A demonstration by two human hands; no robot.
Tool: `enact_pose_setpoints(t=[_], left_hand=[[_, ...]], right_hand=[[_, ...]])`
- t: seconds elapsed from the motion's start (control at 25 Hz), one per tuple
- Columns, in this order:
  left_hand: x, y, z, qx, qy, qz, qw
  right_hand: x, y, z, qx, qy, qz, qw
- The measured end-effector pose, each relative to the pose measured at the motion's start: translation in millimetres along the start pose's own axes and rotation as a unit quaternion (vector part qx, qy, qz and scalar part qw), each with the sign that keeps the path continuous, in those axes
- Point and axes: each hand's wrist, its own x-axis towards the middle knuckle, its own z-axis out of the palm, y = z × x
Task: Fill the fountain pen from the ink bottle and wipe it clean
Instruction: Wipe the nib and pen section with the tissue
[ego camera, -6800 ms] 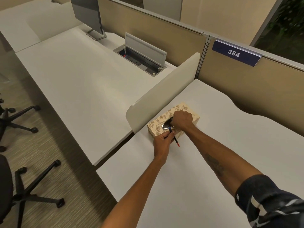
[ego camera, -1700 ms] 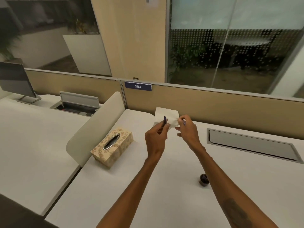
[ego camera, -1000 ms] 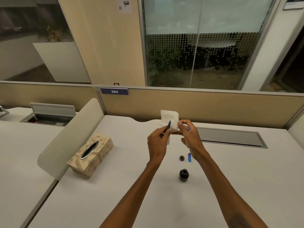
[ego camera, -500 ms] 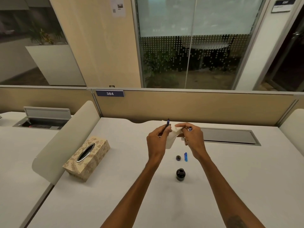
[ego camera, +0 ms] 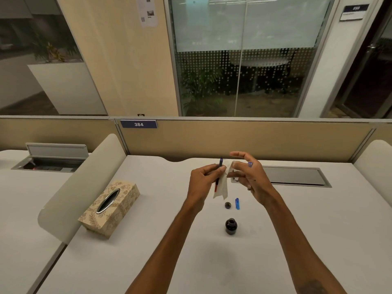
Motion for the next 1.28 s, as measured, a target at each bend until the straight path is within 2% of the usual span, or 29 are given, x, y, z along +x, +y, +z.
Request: enact_pose_setpoints(t=[0.12,0.32,0.52,0.64,0.72,0.92,1.12,1.28], left_hand=[[-1,2,3,-0.025,0.025,0.004,0.999],[-2,1,5,-0.027,0.042,0.009,0.999],[1,1,1,-0.009,0.062,0.012,0.998],[3,1,1,0.038,0.065,0.038,0.996],[4,4,3,0.098,0.097,0.062,0.989],[5,3,9,0.126,0.087,0.065,0.986],[4,2,15,0.048,0.070,0.040,0.996],[3,4,17,0.027,0.064,0.041,0.997]], right_hand=[[0,-4,4,0.037,0.023,0.016,0.999],[2,-5,21,0.008,0.107,0.032,0.994],[1,6,21,-0.035,0.032,0.049,0.998],[7,13,18,-0.003,0.104,0.011,0.995],[11,14,16,-0.017,0.141,-0.039,0.989],[13,18,16,-0.063,0.154,-0.093,0.982],[12,16,13,0.044,0.159,-0.080,0.983],[10,16,10,0.096,0.132,-0.028,0.986]])
